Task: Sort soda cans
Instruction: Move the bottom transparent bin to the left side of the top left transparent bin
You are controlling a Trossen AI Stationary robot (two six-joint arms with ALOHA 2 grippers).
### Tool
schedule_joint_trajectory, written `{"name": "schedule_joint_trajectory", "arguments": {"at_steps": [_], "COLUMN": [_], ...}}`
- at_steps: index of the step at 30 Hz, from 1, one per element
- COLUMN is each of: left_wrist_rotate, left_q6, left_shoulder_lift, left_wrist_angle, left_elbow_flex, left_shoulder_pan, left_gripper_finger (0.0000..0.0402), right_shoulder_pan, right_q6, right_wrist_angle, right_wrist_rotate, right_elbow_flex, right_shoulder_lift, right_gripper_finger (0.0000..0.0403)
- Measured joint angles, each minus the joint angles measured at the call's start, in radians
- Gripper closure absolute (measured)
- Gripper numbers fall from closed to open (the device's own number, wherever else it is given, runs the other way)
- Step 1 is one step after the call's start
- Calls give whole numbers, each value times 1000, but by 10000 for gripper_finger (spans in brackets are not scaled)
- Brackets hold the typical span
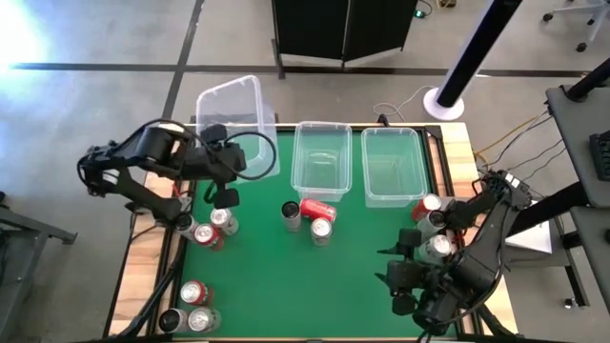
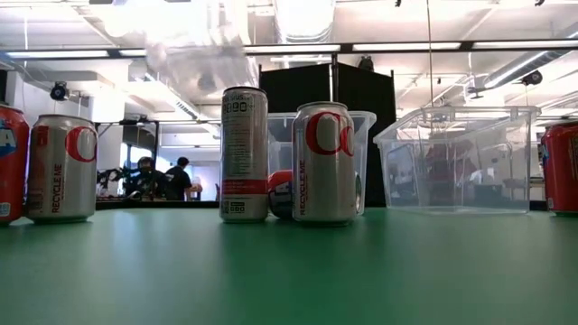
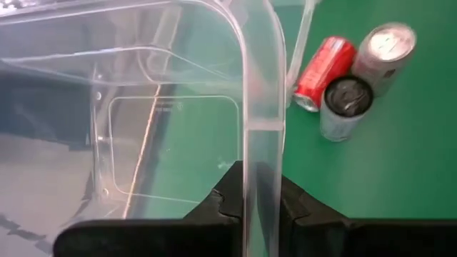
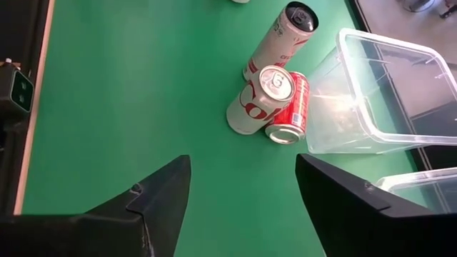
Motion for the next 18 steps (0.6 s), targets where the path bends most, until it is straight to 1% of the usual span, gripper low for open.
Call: {"name": "schedule_joint_trajectory", "arguments": {"at_steps": [5,10,14,18], "left_wrist_rotate": [51,122,201,247], "left_q6": [42,123,170,206], "left_shoulder_lift": [-86,-126,-135,-130], "left_wrist_angle": [189,347,448,532], "left_elbow_flex": [-279,-504,-642,-731], "left_shoulder_pan": [60,154,220,262], "left_gripper_finger": [396,396,395,395], "right_shoulder_pan": [-19,-42,-54,-75], "right_q6": [8,9,9,8], "right_wrist_angle": [0,1,2,4], "right_wrist_rotate": [0,0,1,0], "right_elbow_flex": [0,0,-2,-19], "right_shoulder_lift": [1,1,1,1], "right_gripper_finger": [149,154,156,149]}}
